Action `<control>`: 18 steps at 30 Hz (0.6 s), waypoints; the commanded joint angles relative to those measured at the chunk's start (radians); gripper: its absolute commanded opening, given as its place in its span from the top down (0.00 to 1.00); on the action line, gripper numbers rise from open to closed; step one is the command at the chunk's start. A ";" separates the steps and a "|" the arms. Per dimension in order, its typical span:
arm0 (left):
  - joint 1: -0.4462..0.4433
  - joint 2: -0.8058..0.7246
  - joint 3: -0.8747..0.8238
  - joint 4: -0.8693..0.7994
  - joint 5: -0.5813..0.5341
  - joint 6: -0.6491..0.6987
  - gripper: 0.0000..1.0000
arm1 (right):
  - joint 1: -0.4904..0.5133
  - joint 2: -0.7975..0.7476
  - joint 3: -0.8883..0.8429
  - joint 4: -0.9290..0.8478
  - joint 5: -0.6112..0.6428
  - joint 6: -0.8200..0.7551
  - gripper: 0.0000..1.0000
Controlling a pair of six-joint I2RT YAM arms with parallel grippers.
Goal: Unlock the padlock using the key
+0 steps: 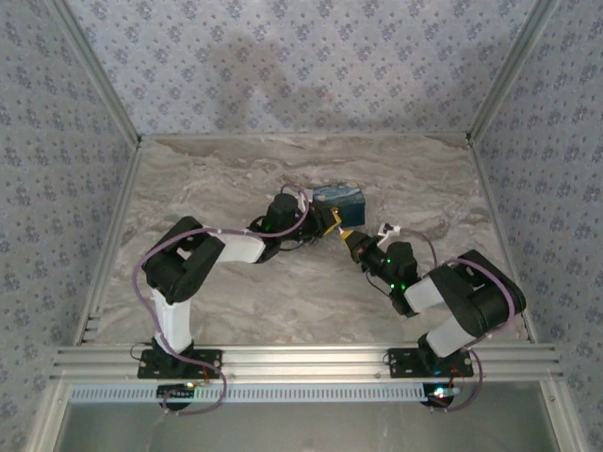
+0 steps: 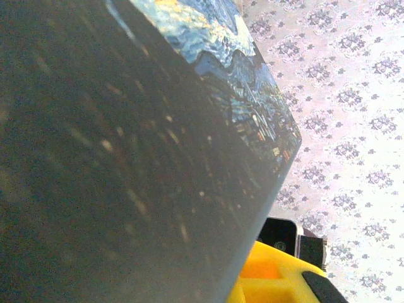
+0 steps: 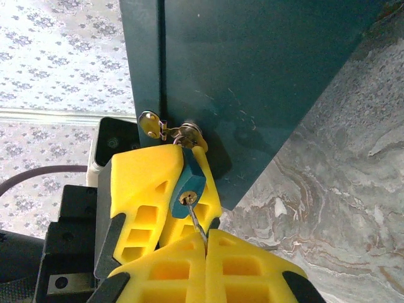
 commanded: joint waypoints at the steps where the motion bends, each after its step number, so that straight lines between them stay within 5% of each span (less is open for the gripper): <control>1: -0.010 -0.040 -0.006 0.093 0.045 -0.006 1.00 | -0.006 0.025 0.031 0.071 0.011 0.021 1.00; 18: -0.028 -0.006 0.000 0.175 0.090 -0.019 1.00 | -0.044 0.063 0.064 0.071 -0.040 0.312 1.00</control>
